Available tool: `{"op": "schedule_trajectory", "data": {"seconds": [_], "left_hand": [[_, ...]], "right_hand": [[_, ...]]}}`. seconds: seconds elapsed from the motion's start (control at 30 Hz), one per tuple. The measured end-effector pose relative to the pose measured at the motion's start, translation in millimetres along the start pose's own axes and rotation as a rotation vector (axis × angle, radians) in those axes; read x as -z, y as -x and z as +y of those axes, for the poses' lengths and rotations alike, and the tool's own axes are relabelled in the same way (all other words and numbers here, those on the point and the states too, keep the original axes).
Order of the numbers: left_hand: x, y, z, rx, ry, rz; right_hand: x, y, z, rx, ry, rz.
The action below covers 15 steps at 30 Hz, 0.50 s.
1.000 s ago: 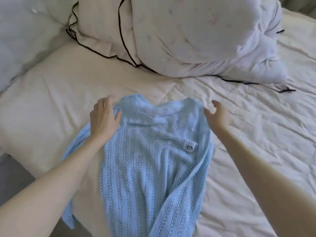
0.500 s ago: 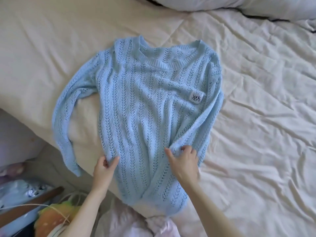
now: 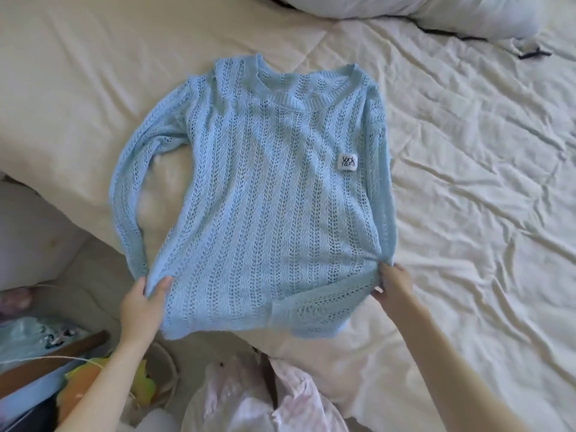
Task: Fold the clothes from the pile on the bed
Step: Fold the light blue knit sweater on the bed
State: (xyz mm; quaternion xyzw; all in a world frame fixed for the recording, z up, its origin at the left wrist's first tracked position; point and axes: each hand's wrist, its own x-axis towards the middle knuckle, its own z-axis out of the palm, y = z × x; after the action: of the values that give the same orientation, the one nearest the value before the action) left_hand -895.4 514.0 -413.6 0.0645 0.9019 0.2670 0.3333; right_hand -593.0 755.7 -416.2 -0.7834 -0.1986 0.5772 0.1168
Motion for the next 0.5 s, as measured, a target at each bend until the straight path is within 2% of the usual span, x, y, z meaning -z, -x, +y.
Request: {"op": "schedule_trajectory", "data": {"seconds": [0.07, 0.13, 0.23, 0.33, 0.43, 0.5], "left_hand": [[1, -4, 4, 0.031, -0.167, 0.008], [-5, 3, 13, -0.013, -0.331, 0.022], [-32, 34, 28, -0.313, -0.503, 0.007], [-76, 73, 38, -0.574, -0.551, -0.216], [-120, 107, 47, -0.733, -0.531, -0.444], [-145, 125, 52, -0.803, -0.587, -0.516]], "right_hand": [[4, 1, -2, 0.037, 0.007, -0.002], [4, 2, -1, 0.104, 0.071, 0.015], [11, 4, 3, 0.142, 0.14, 0.07], [31, 2, 6, 0.067, 0.103, 0.106], [60, -5, 10, -0.071, -0.011, 0.013], [78, -12, 9, -0.116, -0.031, -0.046]]}}
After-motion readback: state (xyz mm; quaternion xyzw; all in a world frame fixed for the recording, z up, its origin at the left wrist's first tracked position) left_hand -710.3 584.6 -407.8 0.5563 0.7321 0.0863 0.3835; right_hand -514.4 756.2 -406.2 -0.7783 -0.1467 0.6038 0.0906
